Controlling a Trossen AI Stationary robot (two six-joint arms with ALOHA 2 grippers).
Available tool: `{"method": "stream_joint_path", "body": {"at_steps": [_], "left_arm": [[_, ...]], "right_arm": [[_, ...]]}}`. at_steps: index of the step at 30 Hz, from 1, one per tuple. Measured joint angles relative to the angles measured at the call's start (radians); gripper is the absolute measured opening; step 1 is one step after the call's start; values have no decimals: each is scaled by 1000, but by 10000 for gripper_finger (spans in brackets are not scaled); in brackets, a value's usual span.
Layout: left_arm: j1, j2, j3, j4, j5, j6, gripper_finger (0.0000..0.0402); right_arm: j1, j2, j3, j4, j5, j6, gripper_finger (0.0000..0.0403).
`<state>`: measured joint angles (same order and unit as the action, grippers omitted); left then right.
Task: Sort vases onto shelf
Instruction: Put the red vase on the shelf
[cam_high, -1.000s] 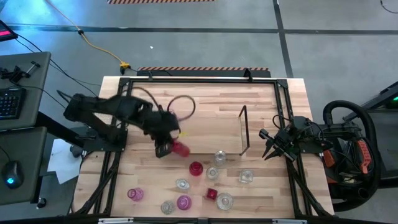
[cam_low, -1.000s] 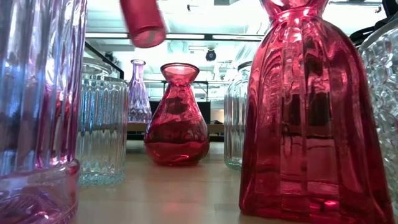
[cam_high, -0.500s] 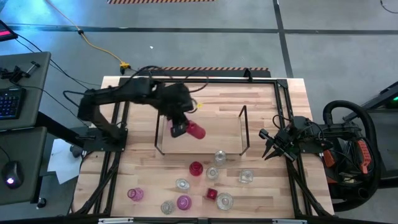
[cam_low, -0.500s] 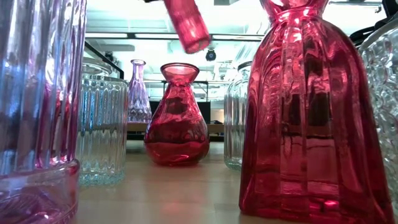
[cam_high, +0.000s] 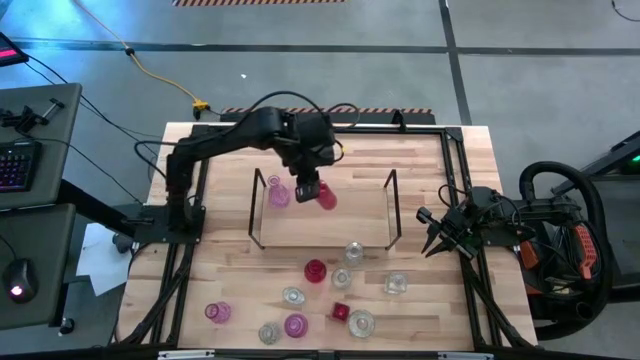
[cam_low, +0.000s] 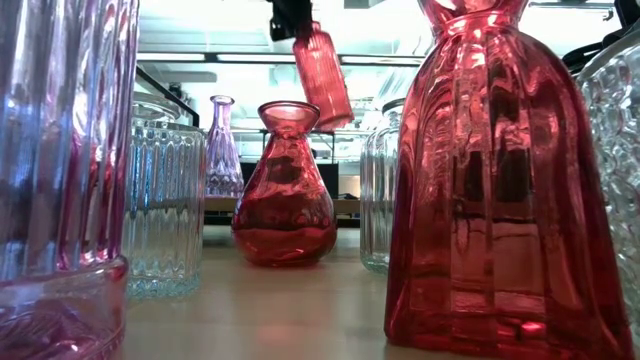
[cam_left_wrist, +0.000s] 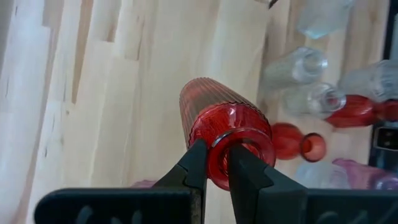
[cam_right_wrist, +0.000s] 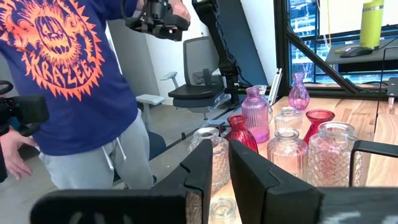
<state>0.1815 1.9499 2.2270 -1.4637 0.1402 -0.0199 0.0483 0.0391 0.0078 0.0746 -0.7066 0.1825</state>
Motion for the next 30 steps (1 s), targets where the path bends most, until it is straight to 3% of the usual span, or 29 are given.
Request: {"method": "stream_joint_path", "body": {"at_steps": [11,30], "left_arm": [[63,58,1,-112,-55,36,26],[66,55,-86,-107,-52,33,25]], "right_arm": [[0,0,0,0,0,0,48],[0,0,0,0,0,0,48]]}}
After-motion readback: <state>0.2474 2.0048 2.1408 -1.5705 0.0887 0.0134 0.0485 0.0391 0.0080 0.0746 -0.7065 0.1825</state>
